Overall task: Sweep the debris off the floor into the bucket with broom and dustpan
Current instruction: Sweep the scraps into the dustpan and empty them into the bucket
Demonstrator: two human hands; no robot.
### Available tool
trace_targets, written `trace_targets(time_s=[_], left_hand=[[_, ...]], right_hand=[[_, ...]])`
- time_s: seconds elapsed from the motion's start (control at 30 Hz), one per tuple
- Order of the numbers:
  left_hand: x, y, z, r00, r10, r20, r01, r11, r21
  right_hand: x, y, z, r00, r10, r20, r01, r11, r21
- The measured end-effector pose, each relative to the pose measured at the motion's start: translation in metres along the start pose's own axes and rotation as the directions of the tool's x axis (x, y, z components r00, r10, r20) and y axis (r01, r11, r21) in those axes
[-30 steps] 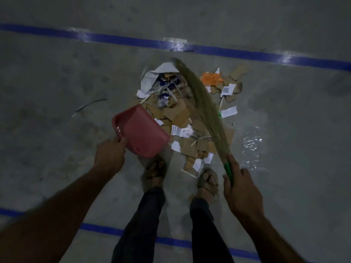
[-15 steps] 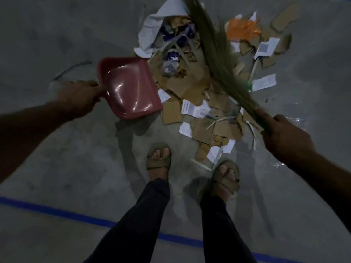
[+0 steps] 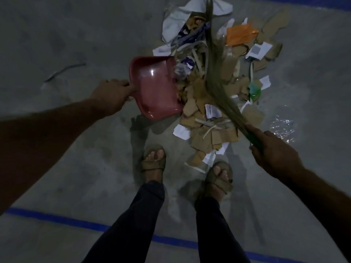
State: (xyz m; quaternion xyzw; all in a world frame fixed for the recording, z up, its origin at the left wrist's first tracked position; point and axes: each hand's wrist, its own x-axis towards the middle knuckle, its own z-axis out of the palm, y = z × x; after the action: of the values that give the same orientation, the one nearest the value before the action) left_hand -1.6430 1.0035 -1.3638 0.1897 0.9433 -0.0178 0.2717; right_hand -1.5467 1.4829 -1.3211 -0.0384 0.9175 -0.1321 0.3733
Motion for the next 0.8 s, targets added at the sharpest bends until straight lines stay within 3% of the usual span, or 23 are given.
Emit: trace_targets(time_s=[0.27,0.8], left_hand=[[-0.030,0.036,0.029,1.000,-0.021,-0.016,0.019,0.993,-0.120],[-0.071,0.115,0.076,0.997,-0.046,0.059,0.055,0.984,-0.170]], right_hand=[[-0.054,-0.007,0.025,0.996,-0.084,0.024,0.079,0.985,0.153],[-0.142,-0.006,0.055,0.993,-0.042,0.112,0.035,0.997,0.068]])
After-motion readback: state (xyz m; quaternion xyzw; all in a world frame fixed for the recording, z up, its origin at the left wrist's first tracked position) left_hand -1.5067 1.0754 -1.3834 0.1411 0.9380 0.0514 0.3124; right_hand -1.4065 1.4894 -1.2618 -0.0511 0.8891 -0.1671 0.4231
